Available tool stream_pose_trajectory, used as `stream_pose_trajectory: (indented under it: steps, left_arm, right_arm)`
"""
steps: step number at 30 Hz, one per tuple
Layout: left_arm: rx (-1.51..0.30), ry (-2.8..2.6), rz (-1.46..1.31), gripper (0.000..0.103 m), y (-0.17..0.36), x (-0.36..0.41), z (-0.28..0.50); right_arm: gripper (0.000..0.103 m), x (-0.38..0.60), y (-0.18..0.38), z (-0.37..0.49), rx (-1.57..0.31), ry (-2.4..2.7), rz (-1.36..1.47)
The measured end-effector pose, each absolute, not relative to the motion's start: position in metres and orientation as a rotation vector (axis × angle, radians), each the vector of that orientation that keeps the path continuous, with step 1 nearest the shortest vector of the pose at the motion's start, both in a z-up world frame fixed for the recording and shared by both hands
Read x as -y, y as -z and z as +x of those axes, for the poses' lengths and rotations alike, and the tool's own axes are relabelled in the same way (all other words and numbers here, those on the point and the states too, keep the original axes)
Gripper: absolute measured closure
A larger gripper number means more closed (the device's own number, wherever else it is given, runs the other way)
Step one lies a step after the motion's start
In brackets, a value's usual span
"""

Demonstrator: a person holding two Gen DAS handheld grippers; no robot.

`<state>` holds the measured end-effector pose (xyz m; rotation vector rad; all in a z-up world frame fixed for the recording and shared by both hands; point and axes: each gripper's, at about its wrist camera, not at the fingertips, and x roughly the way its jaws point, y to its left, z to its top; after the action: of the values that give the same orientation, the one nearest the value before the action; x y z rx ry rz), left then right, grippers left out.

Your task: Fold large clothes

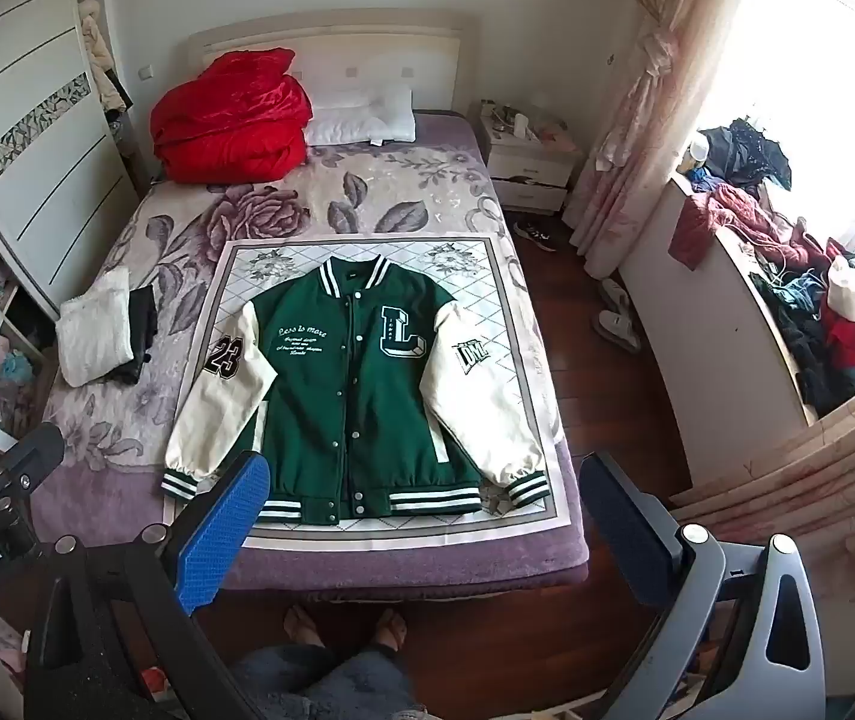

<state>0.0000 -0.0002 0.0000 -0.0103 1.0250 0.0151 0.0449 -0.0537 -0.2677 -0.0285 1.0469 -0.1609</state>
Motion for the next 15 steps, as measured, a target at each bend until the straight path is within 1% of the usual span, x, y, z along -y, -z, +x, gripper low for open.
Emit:
stream_pose_trajectory:
  steps: [15]
  left_arm:
    - [-1.028,-0.008,-0.016,0.000,0.0011,-0.0001,0.0007]
  right_arm:
    - [0.000,0.0533,0.2633,0.0503,-1.040,0.160,-0.031]
